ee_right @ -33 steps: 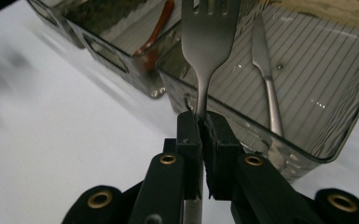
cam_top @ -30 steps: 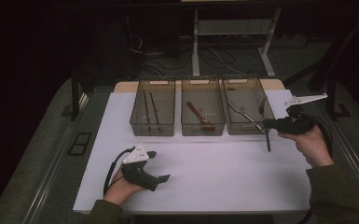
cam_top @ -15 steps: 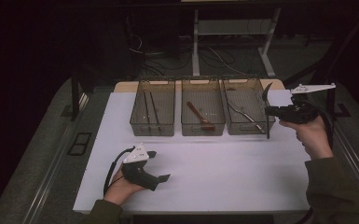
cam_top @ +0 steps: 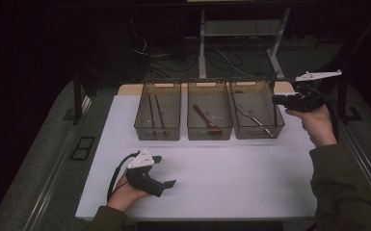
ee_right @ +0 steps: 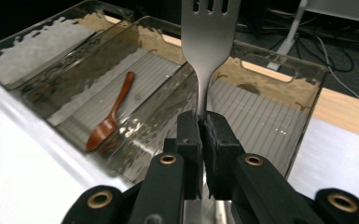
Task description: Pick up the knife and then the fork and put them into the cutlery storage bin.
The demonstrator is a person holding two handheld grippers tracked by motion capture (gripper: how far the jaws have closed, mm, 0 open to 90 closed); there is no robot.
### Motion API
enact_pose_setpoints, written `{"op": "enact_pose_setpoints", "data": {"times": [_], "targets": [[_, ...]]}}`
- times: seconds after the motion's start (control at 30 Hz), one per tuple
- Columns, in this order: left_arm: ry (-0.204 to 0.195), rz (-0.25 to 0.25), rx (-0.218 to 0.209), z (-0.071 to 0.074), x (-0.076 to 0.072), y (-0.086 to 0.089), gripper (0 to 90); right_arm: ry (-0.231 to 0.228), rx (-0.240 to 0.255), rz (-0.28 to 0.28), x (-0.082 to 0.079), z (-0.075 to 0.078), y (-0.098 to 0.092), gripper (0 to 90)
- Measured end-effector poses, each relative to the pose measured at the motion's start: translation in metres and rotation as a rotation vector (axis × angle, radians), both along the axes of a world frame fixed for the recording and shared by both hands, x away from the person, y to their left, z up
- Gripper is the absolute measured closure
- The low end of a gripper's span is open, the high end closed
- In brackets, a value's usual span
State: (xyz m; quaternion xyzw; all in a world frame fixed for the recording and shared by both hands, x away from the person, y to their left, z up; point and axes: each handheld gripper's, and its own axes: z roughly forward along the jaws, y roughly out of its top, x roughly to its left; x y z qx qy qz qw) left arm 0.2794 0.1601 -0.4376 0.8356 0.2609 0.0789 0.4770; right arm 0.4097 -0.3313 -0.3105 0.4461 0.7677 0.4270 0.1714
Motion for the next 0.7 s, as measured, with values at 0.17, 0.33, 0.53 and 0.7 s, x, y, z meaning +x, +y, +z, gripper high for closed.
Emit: {"op": "enact_pose_setpoints", "data": {"times": [0.17, 0.33, 0.53, 0.7], "targets": [[0.002, 0.001, 0.001, 0.0, 0.0, 0.0, 0.0, 0.003, -0.011, -0.018, 0.013, -0.002, 0.0, 84.1], [0.001, 0.001, 0.0, 0.0, 0.0, 0.0, 0.0, 0.01, -0.018, -0.032, 0.024, -0.004, 0.001, 84.0], [0.003, 0.002, -0.001, 0.0, 0.0, 0.0, 0.0, 0.027, -0.06, -0.042, 0.039, -0.011, 0.003, 84.1], [0.004, 0.001, -0.001, 0.0, 0.0, 0.0, 0.0, 0.061, -0.098, -0.057, 0.051, -0.018, 0.004, 84.1]]}}
